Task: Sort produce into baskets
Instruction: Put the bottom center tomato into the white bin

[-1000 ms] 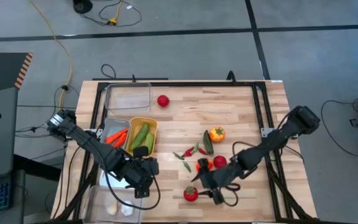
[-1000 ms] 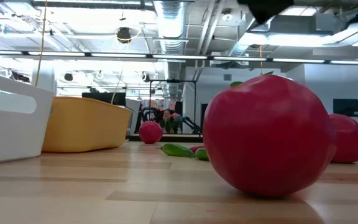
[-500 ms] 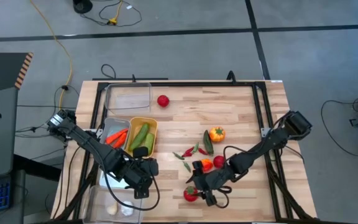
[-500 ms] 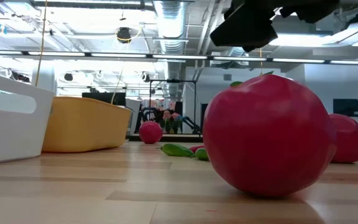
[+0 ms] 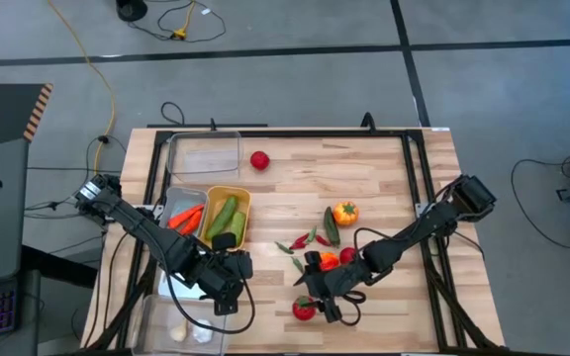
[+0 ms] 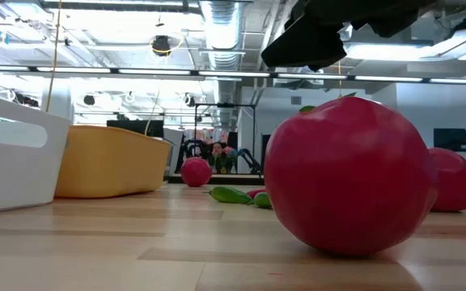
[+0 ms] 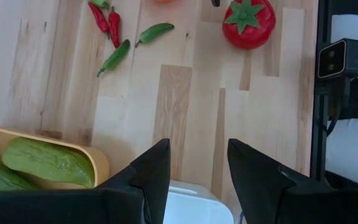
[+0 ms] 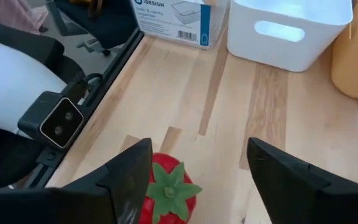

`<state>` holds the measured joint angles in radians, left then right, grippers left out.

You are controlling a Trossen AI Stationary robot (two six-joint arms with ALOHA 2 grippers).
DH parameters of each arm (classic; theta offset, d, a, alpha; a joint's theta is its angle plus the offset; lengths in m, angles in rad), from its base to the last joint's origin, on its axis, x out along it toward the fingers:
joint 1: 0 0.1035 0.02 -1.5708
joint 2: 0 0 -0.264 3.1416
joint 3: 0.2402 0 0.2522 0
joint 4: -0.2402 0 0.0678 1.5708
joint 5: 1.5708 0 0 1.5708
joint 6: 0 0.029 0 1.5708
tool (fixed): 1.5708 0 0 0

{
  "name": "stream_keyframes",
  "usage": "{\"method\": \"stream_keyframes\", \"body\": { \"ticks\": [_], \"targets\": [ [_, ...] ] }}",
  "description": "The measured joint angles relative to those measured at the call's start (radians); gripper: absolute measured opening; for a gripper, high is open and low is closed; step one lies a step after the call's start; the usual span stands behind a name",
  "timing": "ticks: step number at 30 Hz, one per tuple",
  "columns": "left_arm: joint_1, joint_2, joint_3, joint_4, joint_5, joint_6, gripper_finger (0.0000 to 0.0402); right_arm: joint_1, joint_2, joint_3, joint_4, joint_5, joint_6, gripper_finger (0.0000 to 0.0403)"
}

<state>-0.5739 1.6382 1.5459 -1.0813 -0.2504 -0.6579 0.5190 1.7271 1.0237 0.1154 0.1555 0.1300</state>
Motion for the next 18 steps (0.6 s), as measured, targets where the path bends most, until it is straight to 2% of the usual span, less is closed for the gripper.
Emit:
{"method": "stream_keyframes", "body": {
  "ticks": [9,13,18],
  "targets": [
    [0.000,0.000,0.000,0.000,0.000,0.000,0.0147,0.004,0.000,0.000,-0.003,-0.001,-0.030,0.0394],
    [0.000,0.000,0.000,0.000,0.000,0.000,0.0147,0.008,-0.001,0.000,-0.008,0.000,-0.022,0.0374],
    [0.000,0.000,0.000,0.000,0.000,0.000,0.0147,0.019,-0.001,0.000,-0.010,-0.001,0.104,0.0358]
  ]
}}
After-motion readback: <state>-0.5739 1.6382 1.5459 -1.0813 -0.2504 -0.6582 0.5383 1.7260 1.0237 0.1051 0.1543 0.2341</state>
